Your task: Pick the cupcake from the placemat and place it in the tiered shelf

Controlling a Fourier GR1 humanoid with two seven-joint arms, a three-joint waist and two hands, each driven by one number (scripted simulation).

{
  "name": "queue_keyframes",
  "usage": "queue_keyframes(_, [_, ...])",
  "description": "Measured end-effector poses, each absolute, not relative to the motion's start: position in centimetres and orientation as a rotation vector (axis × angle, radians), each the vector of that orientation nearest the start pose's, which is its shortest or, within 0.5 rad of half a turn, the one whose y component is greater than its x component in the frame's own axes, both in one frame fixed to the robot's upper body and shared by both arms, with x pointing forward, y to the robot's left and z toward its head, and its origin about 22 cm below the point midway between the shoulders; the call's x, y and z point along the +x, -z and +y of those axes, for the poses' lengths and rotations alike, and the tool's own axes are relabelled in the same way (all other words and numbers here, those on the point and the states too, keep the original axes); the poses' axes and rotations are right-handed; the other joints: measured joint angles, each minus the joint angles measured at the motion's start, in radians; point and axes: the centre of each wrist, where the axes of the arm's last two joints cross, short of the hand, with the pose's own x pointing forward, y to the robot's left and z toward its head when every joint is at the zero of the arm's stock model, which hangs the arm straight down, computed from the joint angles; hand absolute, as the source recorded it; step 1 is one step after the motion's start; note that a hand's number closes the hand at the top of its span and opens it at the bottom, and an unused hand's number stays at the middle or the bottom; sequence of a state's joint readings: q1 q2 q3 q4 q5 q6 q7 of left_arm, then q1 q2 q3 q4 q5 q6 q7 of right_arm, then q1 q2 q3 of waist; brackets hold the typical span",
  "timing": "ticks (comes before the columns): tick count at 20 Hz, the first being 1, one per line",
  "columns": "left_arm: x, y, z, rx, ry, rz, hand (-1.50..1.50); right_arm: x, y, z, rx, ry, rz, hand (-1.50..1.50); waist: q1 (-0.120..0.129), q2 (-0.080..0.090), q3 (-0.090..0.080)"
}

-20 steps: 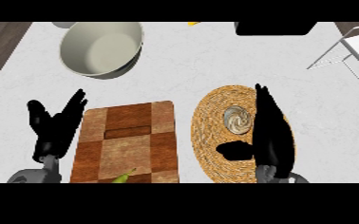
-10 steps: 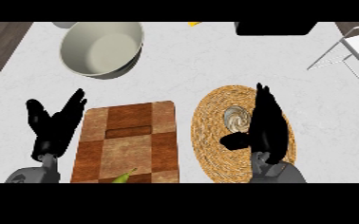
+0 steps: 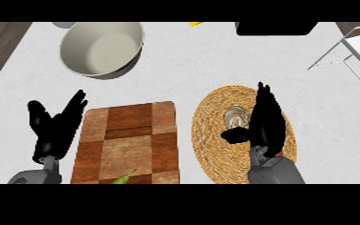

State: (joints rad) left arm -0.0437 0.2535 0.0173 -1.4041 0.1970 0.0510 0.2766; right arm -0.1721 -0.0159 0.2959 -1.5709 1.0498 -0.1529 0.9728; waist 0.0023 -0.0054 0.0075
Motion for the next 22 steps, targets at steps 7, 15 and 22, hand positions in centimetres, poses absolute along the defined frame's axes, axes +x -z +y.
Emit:
queue_keyframes(7, [25.1,1.2,29.4,0.102,-0.031,-1.188,0.00,27.3,-2.5,-14.1,-0.953,-0.580,-0.929,1.50,0.006,0.000,0.000])
queue_keyframes(15, [25.2,1.5,29.6,0.098,-0.035,-1.178,0.00,27.4,-1.4,-12.9,-0.897,-0.658,-1.024,1.50,-0.003,-0.008,-0.006])
queue_keyframes(22, [25.1,1.6,29.6,0.096,-0.033,-1.195,0.00,28.9,-2.8,-14.4,-0.945,-0.468,-1.004,1.50,-0.002,-0.001,0.001])
